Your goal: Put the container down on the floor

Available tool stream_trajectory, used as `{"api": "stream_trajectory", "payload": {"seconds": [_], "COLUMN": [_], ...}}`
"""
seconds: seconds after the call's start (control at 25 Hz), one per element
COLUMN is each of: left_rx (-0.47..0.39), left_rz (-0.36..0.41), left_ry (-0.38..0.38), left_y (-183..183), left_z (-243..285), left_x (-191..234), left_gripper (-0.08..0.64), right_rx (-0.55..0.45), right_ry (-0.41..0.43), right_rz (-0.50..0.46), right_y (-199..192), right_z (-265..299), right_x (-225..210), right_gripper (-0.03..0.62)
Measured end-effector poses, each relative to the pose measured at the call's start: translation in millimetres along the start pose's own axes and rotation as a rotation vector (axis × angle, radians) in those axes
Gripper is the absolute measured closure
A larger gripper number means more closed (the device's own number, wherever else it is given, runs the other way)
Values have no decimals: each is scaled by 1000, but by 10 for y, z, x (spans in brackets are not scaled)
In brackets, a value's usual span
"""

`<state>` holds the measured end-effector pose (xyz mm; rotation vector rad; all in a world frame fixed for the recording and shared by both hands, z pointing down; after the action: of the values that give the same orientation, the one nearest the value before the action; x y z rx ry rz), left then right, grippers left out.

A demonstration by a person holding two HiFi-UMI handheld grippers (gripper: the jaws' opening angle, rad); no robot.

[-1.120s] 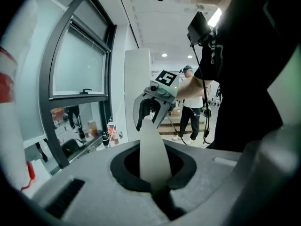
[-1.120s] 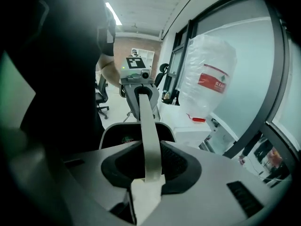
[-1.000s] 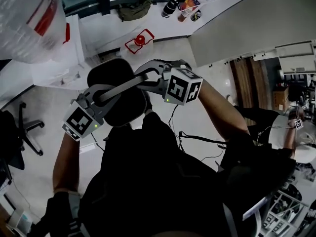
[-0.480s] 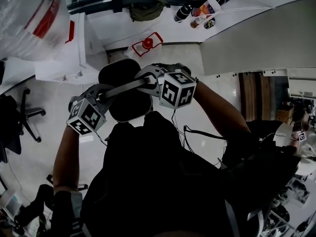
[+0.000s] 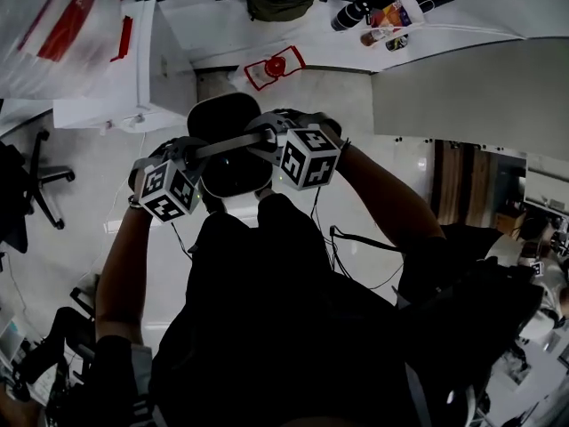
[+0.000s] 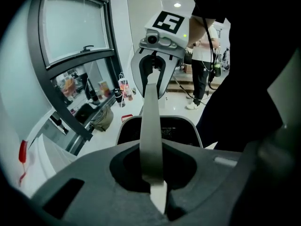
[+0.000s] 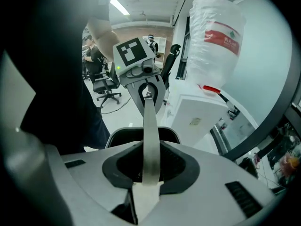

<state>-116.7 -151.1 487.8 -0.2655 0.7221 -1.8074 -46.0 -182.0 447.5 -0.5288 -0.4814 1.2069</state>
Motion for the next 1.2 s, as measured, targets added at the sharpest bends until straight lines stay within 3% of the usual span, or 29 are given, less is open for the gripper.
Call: {"api": "stream_trajectory", "payload": {"seconds": [0.6,1.0,1.2], "left_rx": [168,221,218], "left_rz": [-33,-9,11], "left_ry": [-37,-77,-45], "left_y": [-731,-1086,-1250], "left_z": [845,1467,1728], "left_x": [134,140,140], "left_gripper": [548,549,549], "right_rx": [52,86,80], "right_ry": [54,60,40], "right_rz": [24,50,47], "right_y": [-642,-1167,-1392], "right_z": [932,1444,1701], "right_x": [-271,-338,-356], "right_gripper": [511,511,511]}}
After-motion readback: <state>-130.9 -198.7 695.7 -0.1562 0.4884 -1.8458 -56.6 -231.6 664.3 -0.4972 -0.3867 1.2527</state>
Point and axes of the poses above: the fingertips, and each gripper's own axes: z forward along the fingers, x to its left, y out of its top, the point moved 2 cm from there along -z, backward along the fingers, and after that the axes turned 5 degrees about z, right-handed, at the moved point
